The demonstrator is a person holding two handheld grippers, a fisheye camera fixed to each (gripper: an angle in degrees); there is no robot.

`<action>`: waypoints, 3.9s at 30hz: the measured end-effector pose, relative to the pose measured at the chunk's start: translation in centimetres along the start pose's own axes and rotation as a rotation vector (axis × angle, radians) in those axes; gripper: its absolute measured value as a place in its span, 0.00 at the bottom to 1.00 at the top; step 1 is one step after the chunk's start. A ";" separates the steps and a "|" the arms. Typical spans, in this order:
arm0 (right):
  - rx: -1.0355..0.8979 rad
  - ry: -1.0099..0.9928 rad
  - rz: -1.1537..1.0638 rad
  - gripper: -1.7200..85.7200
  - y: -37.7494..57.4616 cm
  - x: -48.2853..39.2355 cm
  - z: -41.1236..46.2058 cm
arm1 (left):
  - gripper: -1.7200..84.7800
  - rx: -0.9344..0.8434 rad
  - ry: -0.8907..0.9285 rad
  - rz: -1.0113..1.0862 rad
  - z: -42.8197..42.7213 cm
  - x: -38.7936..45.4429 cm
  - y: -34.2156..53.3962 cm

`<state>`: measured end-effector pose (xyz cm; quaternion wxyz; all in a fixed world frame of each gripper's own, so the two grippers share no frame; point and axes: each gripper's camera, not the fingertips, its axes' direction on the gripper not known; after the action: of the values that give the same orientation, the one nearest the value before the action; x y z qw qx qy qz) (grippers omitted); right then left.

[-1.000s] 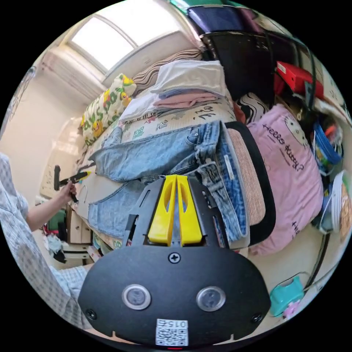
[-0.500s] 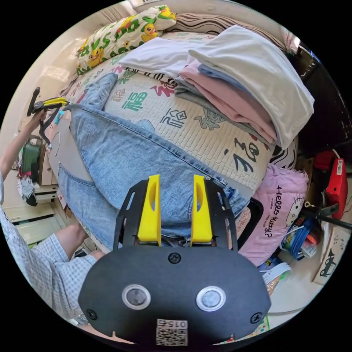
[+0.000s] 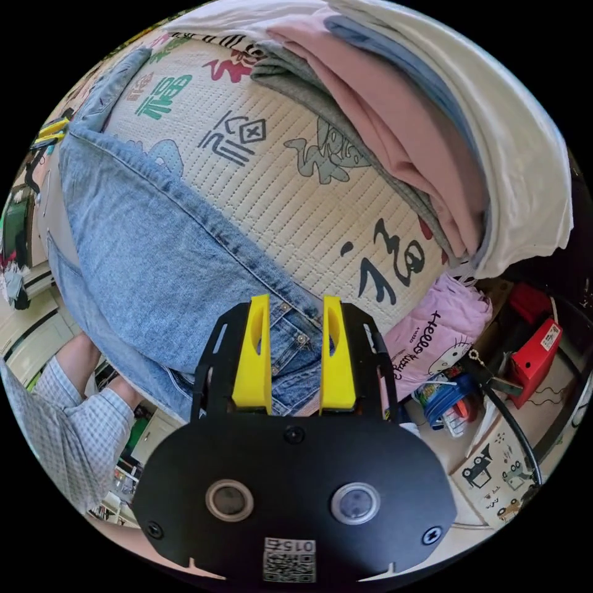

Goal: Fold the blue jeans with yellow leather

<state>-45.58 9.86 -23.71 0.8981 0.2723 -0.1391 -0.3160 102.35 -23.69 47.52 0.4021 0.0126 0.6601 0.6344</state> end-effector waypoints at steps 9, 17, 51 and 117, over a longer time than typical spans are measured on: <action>-0.087 -0.083 -0.093 0.11 -8.5 6.4 0.4 | 0.02 0.036 -0.084 -0.008 5.4 0.9 1.4; 0.060 0.041 -0.203 0.08 -9.6 10.1 -0.8 | 0.02 0.219 -0.088 -0.089 7.4 4.0 8.1; 0.437 -0.662 -0.364 0.09 -35.7 22.5 25.0 | 0.14 0.271 0.309 -0.978 48.9 16.7 40.5; 0.726 -0.201 -0.379 0.03 -35.0 20.7 32.5 | 0.09 0.670 0.217 -0.925 40.8 22.1 51.0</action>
<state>-60.76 -39.28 -15.93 0.6518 0.5595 -0.2757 -0.4313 84.57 31.68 84.57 0.5415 -0.2157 0.7991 0.1469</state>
